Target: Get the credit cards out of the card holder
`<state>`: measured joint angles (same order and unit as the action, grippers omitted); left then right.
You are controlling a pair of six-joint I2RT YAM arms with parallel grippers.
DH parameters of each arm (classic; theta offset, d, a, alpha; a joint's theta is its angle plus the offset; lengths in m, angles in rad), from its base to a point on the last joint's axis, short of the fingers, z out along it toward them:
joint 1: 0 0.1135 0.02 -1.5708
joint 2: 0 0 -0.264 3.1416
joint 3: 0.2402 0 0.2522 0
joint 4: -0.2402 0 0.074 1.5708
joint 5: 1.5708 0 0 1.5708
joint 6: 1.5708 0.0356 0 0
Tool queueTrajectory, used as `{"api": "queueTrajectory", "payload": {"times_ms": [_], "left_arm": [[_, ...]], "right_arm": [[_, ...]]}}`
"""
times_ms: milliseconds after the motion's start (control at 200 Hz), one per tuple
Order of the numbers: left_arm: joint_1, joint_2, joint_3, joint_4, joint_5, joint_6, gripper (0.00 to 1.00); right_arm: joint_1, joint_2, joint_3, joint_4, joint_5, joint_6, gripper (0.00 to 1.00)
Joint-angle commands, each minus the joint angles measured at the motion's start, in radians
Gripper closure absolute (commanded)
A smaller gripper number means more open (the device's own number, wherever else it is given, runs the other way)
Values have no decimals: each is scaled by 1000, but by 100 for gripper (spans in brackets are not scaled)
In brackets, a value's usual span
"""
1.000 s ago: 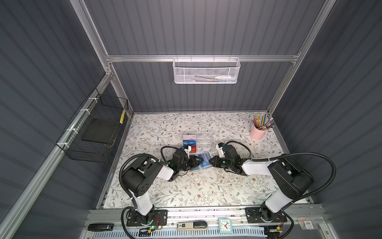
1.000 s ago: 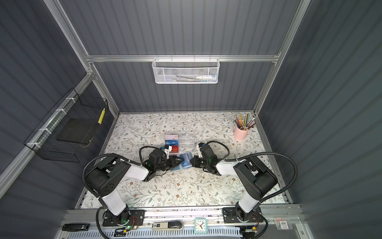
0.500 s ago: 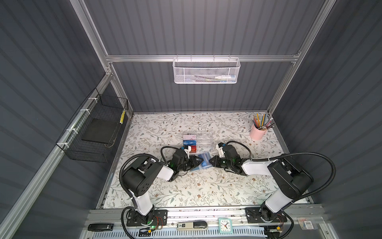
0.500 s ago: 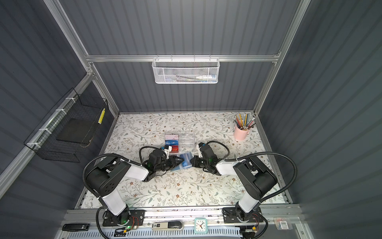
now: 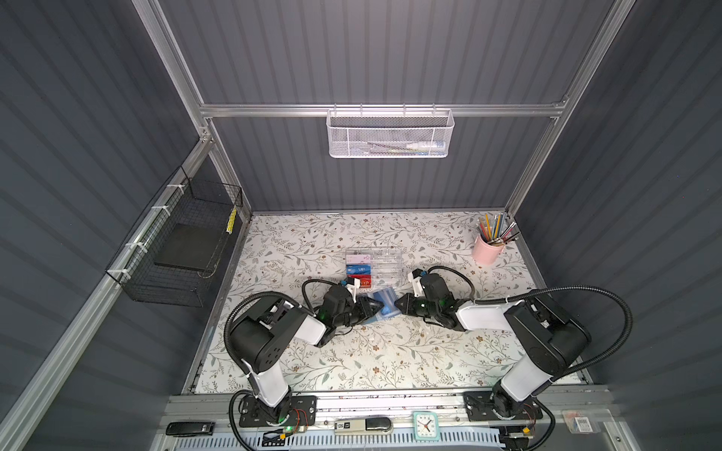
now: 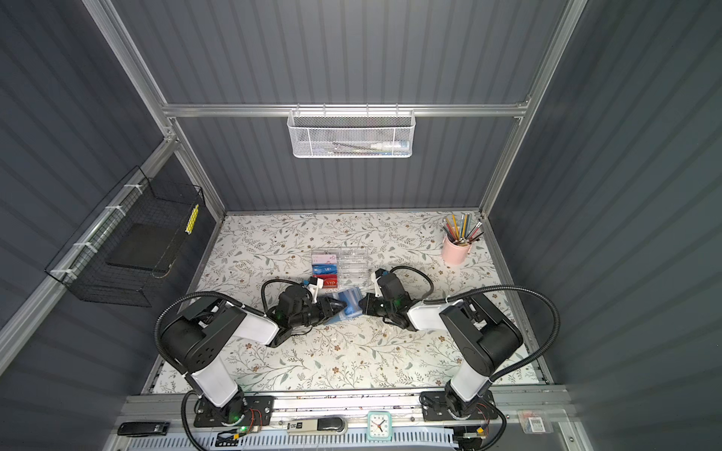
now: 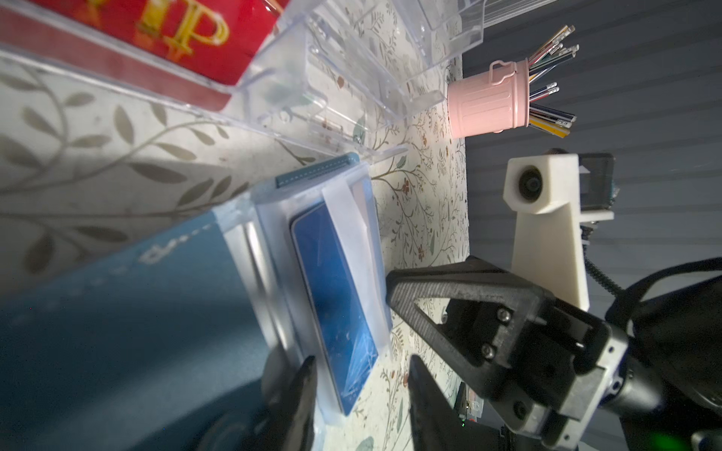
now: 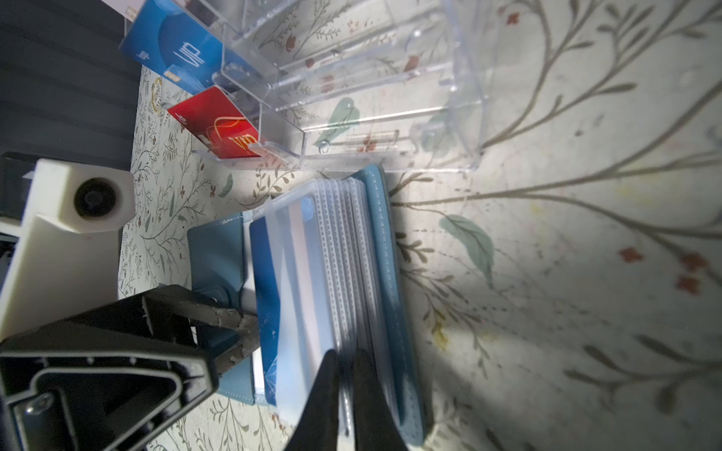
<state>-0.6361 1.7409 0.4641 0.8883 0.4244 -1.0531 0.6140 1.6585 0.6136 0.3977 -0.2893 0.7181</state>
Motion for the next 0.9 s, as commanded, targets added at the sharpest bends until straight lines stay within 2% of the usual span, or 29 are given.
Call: {"api": "queueTrajectory", "payload": {"times_ms": [0,545,895], "left_arm": [[-14,-24,-8,3,22,-12,61],[-50,0,-1,38,9,-44,61],[-60,-41,-47,40,-2,-53,61]], "right_arm": [[5,51,-32,-140,19,2,88],[6,60,-38,-125,16,10,89],[6,66,-45,-110,13,15,89]]}}
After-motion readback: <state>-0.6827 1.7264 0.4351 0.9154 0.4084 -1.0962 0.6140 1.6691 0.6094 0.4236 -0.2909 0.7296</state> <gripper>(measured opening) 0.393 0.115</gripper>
